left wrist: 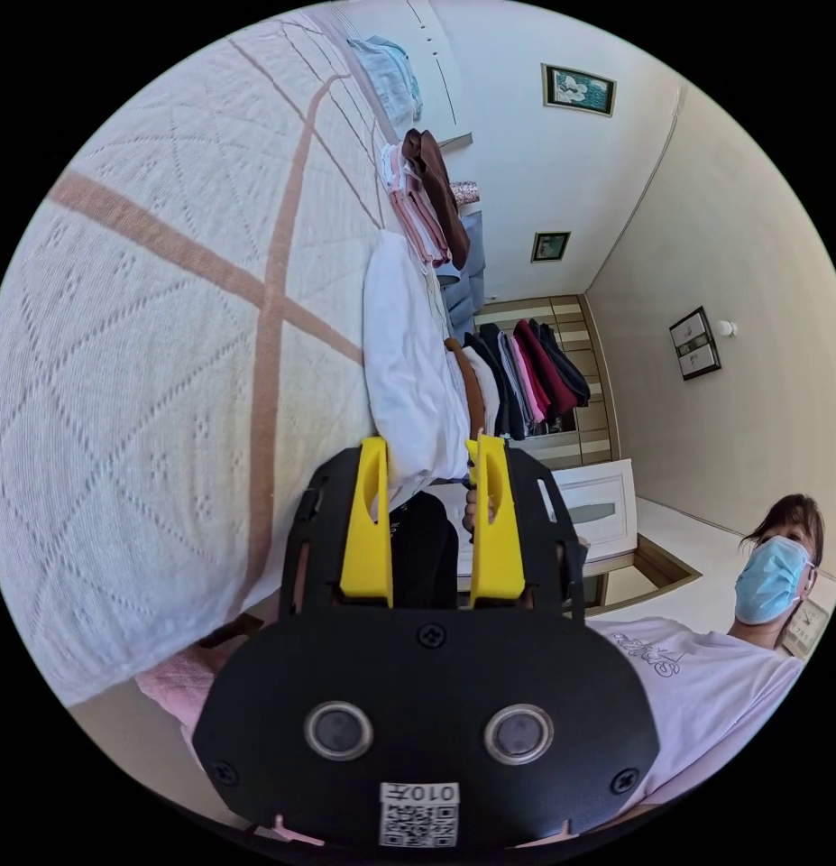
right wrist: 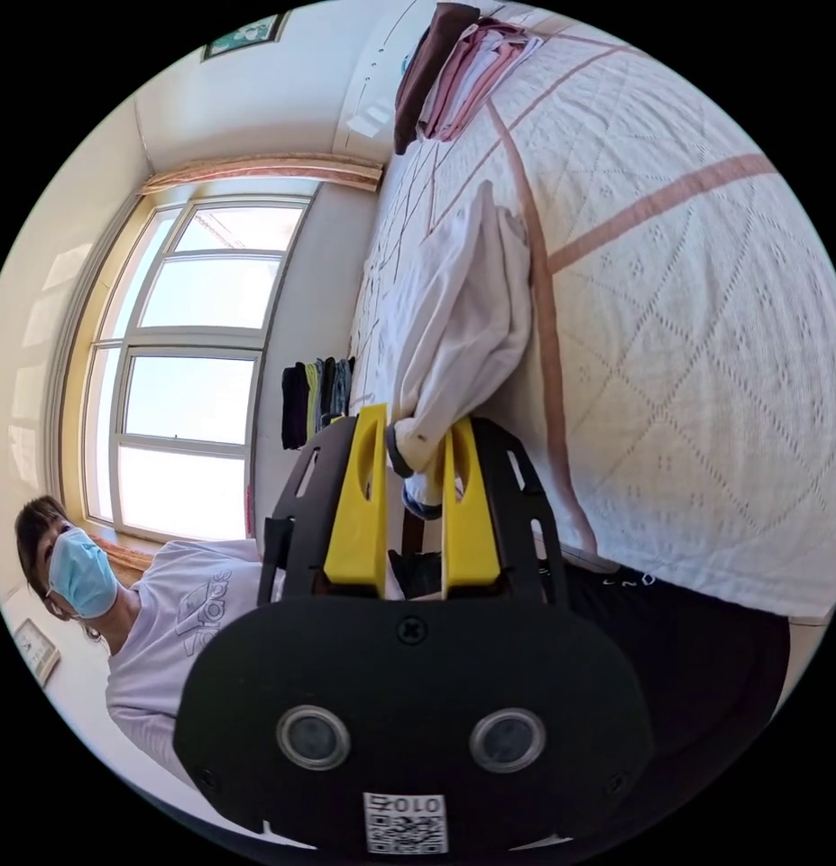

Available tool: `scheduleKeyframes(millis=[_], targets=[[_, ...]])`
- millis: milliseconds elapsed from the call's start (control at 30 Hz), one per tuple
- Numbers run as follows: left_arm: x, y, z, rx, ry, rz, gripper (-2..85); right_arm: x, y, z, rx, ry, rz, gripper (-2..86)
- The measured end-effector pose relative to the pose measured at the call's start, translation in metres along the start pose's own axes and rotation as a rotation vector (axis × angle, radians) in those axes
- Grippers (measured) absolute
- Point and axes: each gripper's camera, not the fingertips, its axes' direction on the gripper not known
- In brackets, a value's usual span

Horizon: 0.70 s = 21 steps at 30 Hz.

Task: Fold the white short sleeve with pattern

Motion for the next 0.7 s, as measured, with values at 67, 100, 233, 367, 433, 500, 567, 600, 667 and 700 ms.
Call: scheduleKeyframes(millis=[67, 100, 233, 367, 433, 500, 567, 600, 667, 700], targets=[[-0.001, -0.001, 0.001, 0.003, -0.005, -0.004, 10.0, -0.006, -0.002, 0.008, -0.015, 0.036, 0.004, 10.6], [-0.002, -0.002, 0.003, -0.002, -0.010, -0.009, 9.2, -0.011, -0.003, 0.014, -0.019, 0.053, 0.001, 10.6], [0.003, 0.002, 0.003, -0.005, -0.033, 0.013, 7.1, -0.022, 0.002, 0.022, 0.012, 0.103, 0.021, 8.3], [0.017, 0.003, 0.003, -0.007, 0.020, 0.060, 5.9, -0.041, 0.004, 0.023, 0.041, 0.133, 0.005, 6.7], [0.034, -0.001, 0.001, 0.002, 0.047, 0.105, 5.6, -0.074, -0.003, 0.020, 0.039, 0.206, -0.057, 5.8], [0.064, -0.011, -0.004, 0.021, 0.064, 0.177, 5.5, -0.108, -0.012, 0.014, 0.038, 0.253, -0.128, 5.4], [0.087, -0.024, -0.009, 0.043, 0.092, 0.239, 5.4, -0.143, -0.024, 0.004, 0.049, 0.270, -0.202, 4.9], [0.100, -0.035, -0.009, 0.048, 0.103, 0.275, 5.4, -0.162, -0.034, -0.003, 0.052, 0.268, -0.242, 4.7], [0.115, -0.057, -0.004, 0.044, 0.099, 0.315, 5.4, -0.181, -0.055, -0.012, 0.041, 0.266, -0.276, 4.5], [0.121, -0.076, 0.002, 0.040, 0.094, 0.325, 5.4, -0.186, -0.075, -0.016, 0.020, 0.265, -0.281, 4.5]])
